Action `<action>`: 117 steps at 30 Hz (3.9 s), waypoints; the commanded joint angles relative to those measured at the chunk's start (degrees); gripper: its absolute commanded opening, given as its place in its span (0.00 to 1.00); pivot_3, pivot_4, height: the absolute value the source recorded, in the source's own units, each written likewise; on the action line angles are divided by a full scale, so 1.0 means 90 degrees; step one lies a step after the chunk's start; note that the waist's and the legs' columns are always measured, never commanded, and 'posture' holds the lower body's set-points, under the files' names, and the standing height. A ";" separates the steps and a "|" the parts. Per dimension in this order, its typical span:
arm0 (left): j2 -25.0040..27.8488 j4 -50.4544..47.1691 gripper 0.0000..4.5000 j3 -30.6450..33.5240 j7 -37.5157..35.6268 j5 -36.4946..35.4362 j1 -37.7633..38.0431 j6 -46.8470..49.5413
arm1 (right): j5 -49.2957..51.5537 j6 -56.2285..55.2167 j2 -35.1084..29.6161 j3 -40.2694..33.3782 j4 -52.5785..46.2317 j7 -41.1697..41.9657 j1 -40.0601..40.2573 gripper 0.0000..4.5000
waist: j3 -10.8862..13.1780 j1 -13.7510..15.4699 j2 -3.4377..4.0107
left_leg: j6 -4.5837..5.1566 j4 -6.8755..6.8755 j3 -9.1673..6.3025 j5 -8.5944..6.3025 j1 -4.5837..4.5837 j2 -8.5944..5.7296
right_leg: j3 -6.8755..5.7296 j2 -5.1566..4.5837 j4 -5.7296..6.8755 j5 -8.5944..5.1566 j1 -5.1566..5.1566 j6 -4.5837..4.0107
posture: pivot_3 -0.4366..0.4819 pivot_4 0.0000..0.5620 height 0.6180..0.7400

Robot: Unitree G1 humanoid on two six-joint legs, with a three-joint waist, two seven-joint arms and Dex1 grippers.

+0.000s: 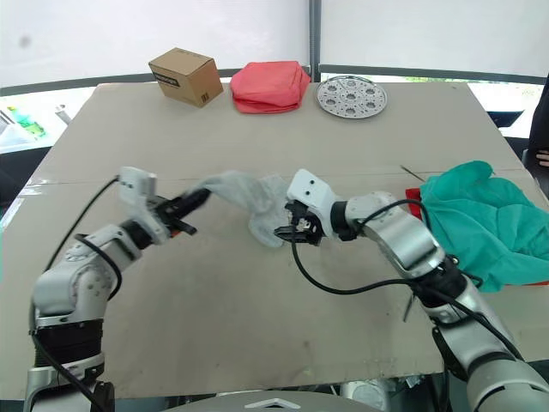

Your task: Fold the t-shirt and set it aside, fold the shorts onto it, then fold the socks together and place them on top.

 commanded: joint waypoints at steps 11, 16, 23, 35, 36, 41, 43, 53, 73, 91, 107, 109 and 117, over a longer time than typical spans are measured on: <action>0.0015 -0.1115 0.00 0.0530 0.0578 0.0183 0.1586 -0.0108 | -0.1509 -0.2379 0.1158 0.1367 0.3497 0.1300 -0.1277 0.39 | 0.0005 0.0035 0.0007 | -0.0032 -0.0003 -0.0004 0.0018 -0.0010 -0.0005 | -0.0005 -0.0012 -0.0006 0.0003 -0.0002 -0.0010 | 0.48 0.27 1.00; 0.0014 -0.1124 0.00 0.0573 0.0500 0.0129 0.1699 -0.0156 | -0.1404 -0.4550 0.0486 0.1403 0.3477 0.3306 -0.1202 0.01 | 0.0004 0.0033 0.0007 | -0.0031 0.0003 -0.0007 0.0018 -0.0006 -0.0015 | -0.0008 -0.0025 -0.0003 0.0002 0.0004 -0.0006 | 0.48 0.27 1.00; 0.0044 -0.1100 0.00 0.0642 0.0420 0.0138 0.1794 -0.0297 | -0.1401 -0.6102 -0.0253 0.1020 0.3374 0.4528 -0.1297 0.08 | 0.0003 -0.0016 0.0003 | -0.0033 -0.0005 0.0000 0.0019 0.0010 -0.0003 | -0.0002 -0.0012 -0.0002 0.0003 0.0008 -0.0008 | 0.48 0.27 1.00; 0.0999 -0.0629 0.21 0.0118 -0.0730 0.1241 0.2536 -0.1703 | -0.0787 -0.1406 -0.0662 -0.0669 -0.0366 0.1917 0.0915 0.68 | 0.0005 0.0076 0.0011 | -0.0028 -0.0012 0.0005 0.0010 0.0020 0.0012 | -0.0010 -0.0054 -0.0007 -0.0009 0.0008 -0.0046 | 0.48 0.27 1.00; 0.1096 -0.0500 0.26 0.0098 -0.0747 0.1402 0.2511 -0.1861 | -0.0872 -0.1045 -0.0577 -0.0641 -0.0528 0.1613 0.1017 0.68 | 0.0005 0.0077 0.0013 | -0.0022 -0.0012 0.0004 0.0007 0.0019 0.0013 | -0.0013 -0.0053 -0.0005 -0.0009 0.0000 -0.0047 | 0.48 0.27 1.00; 0.1465 0.0053 0.72 0.0011 -0.1031 0.1911 0.2375 -0.2637 | -0.1127 0.1008 0.1126 -0.0975 0.0096 -0.0614 0.0708 0.68 | 0.0008 0.0006 0.0017 | -0.0020 -0.0012 0.0008 0.0006 0.0014 0.0020 | -0.0012 -0.0045 0.0000 -0.0004 -0.0012 -0.0053 | 0.48 0.27 1.00; 0.1473 0.0142 0.72 0.0009 -0.1093 0.1951 0.2338 -0.2766 | -0.1401 0.0974 0.1461 -0.0803 0.0564 -0.1079 0.0565 0.68 | 0.0015 0.0007 0.0029 | -0.0022 -0.0012 0.0011 0.0008 0.0000 0.0021 | -0.0012 -0.0040 0.0005 0.0001 -0.0020 -0.0055 | 0.48 0.27 1.00; 0.1187 0.0165 0.73 0.0303 -0.1206 0.1470 0.2209 -0.2703 | -0.1646 -0.1823 0.0365 0.0576 0.1388 0.1035 0.0306 0.01 | 0.0010 0.0007 0.0022 | -0.0025 -0.0007 0.0004 0.0013 -0.0009 -0.0011 | -0.0017 -0.0035 -0.0011 0.0001 -0.0008 -0.0005 | 0.48 0.27 1.00; 0.1623 -0.2452 1.00 0.0914 -0.1127 -0.2567 0.2855 0.1247 | -0.0602 -0.1555 0.0578 -0.0754 0.0550 0.1878 0.0111 0.57 | 0.0020 0.0084 0.0036 | -0.0046 -0.0002 -0.0008 0.0023 -0.0012 0.0017 | -0.0017 -0.0016 -0.0005 0.0011 -0.0009 -0.0027 | 0.48 0.27 1.00; 0.0610 -0.1492 0.01 -0.2906 0.1091 0.1252 0.1576 0.0314 | -0.1901 -0.0285 -0.0067 -0.0785 -0.0379 -0.1233 0.2138 0.58 | -0.0028 0.0041 0.0017 | -0.0017 -0.0014 0.0010 0.0007 0.0065 0.0002 | 0.0013 0.0006 -0.0007 -0.0018 0.0051 -0.0028 | 0.48 0.27 1.00; -0.0017 -0.2342 0.72 -0.0470 0.0224 -0.1061 0.2175 0.0257 | -0.0462 -0.0798 -0.0306 -0.1786 -0.1507 -0.0467 0.2709 1.00 | -0.0032 0.0049 0.0045 | -0.0012 -0.0014 0.0000 0.0003 0.0038 0.0021 | -0.0002 0.0006 -0.0016 -0.0021 0.0034 -0.0028 | 0.48 0.27 1.00; 0.0238 -0.2307 0.82 -0.0136 -0.0117 -0.1268 0.2219 0.0253 | -0.0061 -0.0747 -0.0303 -0.2006 -0.1681 -0.0239 0.2656 1.00 | -0.0029 0.0049 0.0043 | -0.0012 -0.0014 0.0000 0.0003 0.0039 0.0021 | -0.0002 0.0005 -0.0017 -0.0021 0.0034 -0.0028 | 0.48 0.27 1.00; 0.1587 -0.0621 0.82 -0.0626 -0.0869 0.0228 0.1557 -0.0497 | 0.0309 -0.0701 -0.0321 -0.1872 -0.1756 -0.0048 0.2334 1.00 | -0.0023 0.0078 0.0047 | -0.0011 -0.0013 0.0000 0.0003 0.0040 0.0013 | -0.0004 0.0007 -0.0018 -0.0022 0.0034 -0.0029 | 0.48 0.27 1.00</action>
